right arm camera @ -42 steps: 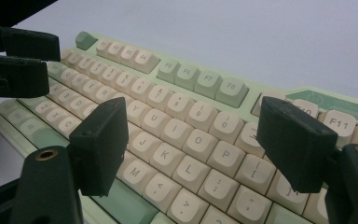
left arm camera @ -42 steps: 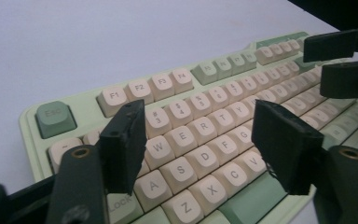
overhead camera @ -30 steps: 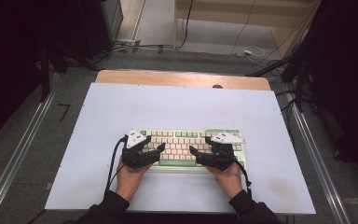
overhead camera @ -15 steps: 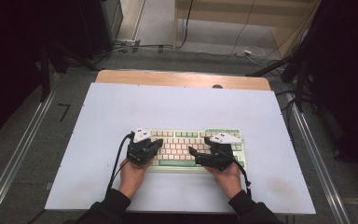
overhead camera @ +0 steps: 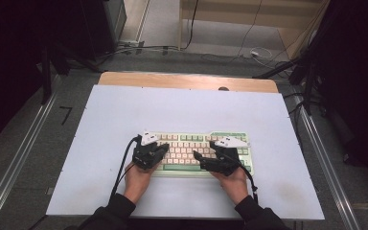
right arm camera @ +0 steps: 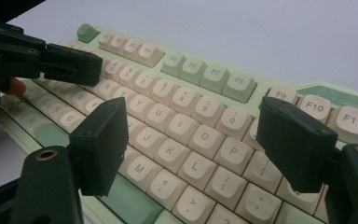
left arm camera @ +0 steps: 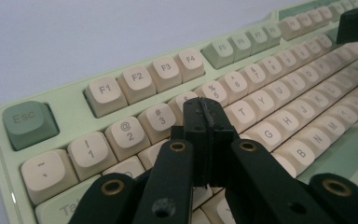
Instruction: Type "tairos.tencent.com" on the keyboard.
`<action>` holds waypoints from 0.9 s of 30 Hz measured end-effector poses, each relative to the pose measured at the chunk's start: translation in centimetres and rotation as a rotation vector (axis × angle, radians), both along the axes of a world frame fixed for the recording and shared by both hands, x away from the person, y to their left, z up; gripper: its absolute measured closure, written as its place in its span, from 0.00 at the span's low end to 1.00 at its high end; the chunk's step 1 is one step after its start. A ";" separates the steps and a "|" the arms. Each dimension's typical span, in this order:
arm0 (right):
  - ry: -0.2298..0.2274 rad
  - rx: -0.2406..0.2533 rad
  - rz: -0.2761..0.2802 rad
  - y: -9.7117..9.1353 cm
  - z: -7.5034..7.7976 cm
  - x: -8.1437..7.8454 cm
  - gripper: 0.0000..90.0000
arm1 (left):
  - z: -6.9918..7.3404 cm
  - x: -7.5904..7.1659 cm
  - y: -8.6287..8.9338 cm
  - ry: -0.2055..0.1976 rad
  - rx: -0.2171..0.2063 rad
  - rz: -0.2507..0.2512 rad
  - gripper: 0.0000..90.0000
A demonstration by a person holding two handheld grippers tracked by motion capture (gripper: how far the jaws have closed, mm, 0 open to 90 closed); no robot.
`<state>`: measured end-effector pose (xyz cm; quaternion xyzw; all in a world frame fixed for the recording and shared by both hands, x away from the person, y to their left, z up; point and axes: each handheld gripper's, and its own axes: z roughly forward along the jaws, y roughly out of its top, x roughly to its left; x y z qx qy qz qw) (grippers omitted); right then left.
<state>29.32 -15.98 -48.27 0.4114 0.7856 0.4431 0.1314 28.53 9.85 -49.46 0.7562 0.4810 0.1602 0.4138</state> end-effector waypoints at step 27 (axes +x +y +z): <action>0.002 0.019 0.018 -0.1 0.1 -0.1 0.42 | 1.4 -1.4 1.8 -0.084 -0.034 0.080 0.42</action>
